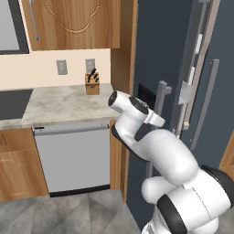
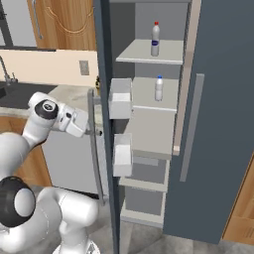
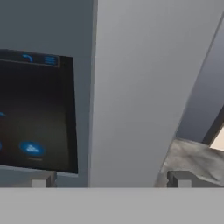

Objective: Take the bottled waters from the counter and place them in the freezer to freeze. Close the freezer door after placing the bottles.

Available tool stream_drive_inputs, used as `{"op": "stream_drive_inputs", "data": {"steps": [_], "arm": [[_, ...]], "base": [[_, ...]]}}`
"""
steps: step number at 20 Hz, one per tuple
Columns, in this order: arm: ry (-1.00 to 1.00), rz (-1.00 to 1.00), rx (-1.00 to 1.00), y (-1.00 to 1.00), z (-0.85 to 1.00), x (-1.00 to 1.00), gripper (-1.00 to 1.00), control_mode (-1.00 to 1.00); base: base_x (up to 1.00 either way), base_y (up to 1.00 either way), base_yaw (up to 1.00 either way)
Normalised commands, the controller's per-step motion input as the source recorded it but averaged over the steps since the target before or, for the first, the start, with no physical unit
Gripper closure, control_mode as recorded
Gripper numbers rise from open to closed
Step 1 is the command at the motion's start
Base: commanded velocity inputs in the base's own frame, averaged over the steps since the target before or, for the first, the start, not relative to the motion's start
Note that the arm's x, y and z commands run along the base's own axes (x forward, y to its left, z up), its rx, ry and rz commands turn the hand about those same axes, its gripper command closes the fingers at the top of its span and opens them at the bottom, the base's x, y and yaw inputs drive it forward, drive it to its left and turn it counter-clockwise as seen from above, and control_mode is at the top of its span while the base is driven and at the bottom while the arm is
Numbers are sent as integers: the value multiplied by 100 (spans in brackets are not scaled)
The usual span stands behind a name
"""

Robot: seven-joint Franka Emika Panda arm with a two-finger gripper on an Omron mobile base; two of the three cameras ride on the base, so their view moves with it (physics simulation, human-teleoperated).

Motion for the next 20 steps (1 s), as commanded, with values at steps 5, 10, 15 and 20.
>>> {"op": "stream_drive_inputs", "data": {"steps": [5,10,15,20], "arm": [[0,11,15,-49,0,0,-100,-100],[0,23,16,-65,0,7,-100,-100],[0,18,6,-43,0,23,-100,-100],[0,12,1,-22,0,26,-100,-100]], "base": [[0,0,0],[0,0,0],[0,0,0],[0,0,0]]}}
